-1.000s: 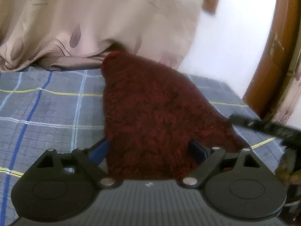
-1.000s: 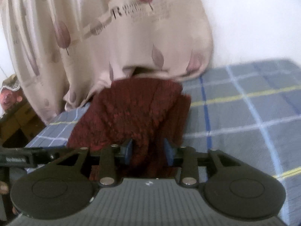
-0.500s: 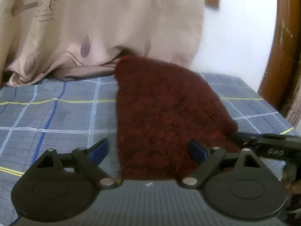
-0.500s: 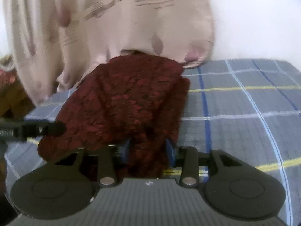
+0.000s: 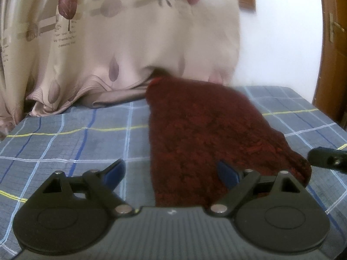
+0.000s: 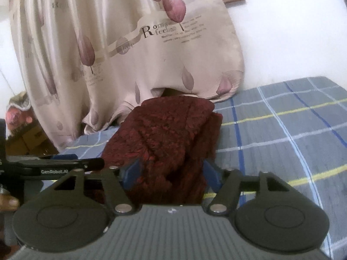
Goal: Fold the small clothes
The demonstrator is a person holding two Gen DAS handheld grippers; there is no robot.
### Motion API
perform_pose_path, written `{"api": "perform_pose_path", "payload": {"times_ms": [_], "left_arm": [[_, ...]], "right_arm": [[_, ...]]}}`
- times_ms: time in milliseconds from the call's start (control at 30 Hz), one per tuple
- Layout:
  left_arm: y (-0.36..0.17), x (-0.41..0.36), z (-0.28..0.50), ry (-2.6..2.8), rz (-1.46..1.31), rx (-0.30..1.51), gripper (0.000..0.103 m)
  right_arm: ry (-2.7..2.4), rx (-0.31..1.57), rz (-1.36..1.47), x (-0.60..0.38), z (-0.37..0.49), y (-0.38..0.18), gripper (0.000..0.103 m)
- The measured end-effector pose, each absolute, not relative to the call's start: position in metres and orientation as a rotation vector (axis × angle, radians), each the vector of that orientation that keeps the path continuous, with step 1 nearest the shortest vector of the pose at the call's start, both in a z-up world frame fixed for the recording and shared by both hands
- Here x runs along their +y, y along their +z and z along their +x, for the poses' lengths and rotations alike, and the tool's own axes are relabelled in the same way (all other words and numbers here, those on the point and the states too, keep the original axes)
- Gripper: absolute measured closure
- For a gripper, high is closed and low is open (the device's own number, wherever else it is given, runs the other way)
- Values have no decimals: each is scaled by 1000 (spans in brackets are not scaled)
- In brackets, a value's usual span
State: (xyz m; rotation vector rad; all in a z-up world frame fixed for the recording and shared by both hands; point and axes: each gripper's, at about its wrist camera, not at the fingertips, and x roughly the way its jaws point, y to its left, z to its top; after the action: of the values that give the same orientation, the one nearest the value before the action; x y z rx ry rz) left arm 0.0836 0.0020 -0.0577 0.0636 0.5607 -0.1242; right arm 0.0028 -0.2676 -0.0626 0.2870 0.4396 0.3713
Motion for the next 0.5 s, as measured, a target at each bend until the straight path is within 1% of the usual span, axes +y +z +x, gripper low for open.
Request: {"api": "perform_pose_path", "payload": {"times_ms": [67, 133, 200, 333, 367, 433, 500], "left_arm": [[-57, 3, 85, -127, 66, 558, 11], [-56, 3, 87, -122, 78, 555, 11], [-56, 4, 90, -123, 91, 551, 11], [-55, 6, 101, -116, 106, 542, 11], [-54, 8, 105, -120, 99, 539, 11], [-53, 18, 118, -154, 48, 550, 11], [-55, 33, 138, -207, -36, 580, 9]], "right_arm": [[371, 443, 322, -272, 0, -63, 29], [365, 445, 360, -277, 0, -63, 26], [360, 450, 393, -283, 3, -63, 22], [364, 463, 474, -294, 17, -60, 10], [369, 467, 482, -295, 22, -59, 7], [375, 488, 478, -295, 35, -57, 6], [378, 505, 470, -295, 50, -57, 2]]}}
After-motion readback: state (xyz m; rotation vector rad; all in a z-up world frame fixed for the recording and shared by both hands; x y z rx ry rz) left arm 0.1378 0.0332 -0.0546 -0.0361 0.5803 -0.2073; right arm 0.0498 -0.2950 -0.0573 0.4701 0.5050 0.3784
